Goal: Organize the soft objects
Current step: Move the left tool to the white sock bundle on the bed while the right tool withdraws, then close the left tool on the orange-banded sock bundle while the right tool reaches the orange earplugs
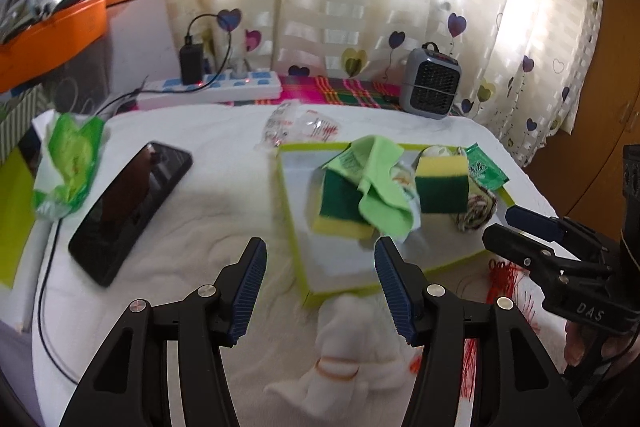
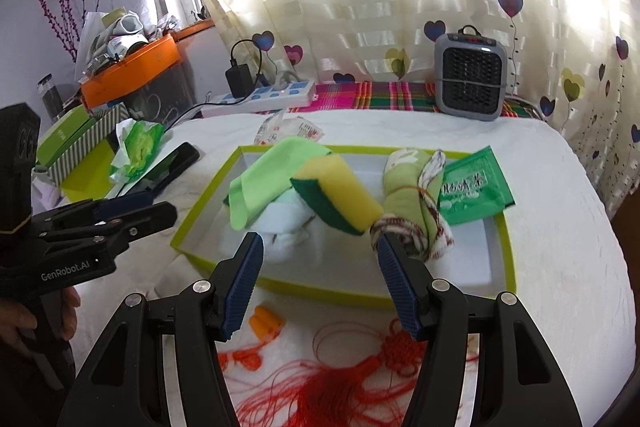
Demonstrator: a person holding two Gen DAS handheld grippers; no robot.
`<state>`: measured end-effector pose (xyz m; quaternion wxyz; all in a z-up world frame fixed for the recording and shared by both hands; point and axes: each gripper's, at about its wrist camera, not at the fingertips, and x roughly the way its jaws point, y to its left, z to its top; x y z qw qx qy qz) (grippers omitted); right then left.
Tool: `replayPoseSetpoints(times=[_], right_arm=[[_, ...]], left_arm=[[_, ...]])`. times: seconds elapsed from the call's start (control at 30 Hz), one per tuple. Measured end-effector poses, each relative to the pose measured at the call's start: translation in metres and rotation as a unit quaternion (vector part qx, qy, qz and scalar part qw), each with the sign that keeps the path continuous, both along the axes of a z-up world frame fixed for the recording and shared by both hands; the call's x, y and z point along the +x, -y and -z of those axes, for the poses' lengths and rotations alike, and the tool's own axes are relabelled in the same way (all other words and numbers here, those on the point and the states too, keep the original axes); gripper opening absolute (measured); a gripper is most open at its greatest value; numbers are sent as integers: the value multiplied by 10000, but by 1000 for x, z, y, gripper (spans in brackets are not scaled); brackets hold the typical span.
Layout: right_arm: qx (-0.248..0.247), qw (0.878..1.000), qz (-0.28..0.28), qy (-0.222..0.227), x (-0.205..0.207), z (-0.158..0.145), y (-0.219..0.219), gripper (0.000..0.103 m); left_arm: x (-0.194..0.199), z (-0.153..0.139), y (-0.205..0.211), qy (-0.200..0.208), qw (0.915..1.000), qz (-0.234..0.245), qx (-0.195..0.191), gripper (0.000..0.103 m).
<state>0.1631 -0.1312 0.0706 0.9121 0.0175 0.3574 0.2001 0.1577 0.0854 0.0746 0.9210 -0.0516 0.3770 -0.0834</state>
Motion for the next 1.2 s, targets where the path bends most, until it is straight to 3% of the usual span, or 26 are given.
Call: replayPoseSetpoints(times=[0.33, 0.7, 0.93, 1.2], right_arm=[[-14, 9996, 217, -170, -12, 11, 8, 61], [222, 9953, 942, 95, -31, -10, 60, 61], [298, 9900, 1368, 154, -37, -13, 88, 61], [371, 9891, 1420, 99, -38, -9, 96, 61]], left_arm=[[-25, 26, -2, -364, 9991, 178, -100, 56], [-25, 50, 8, -725, 9967, 369, 1, 56], [-22, 53, 8, -775, 9963, 360, -29, 56], [-22, 54, 7, -776, 9965, 315, -44, 56]])
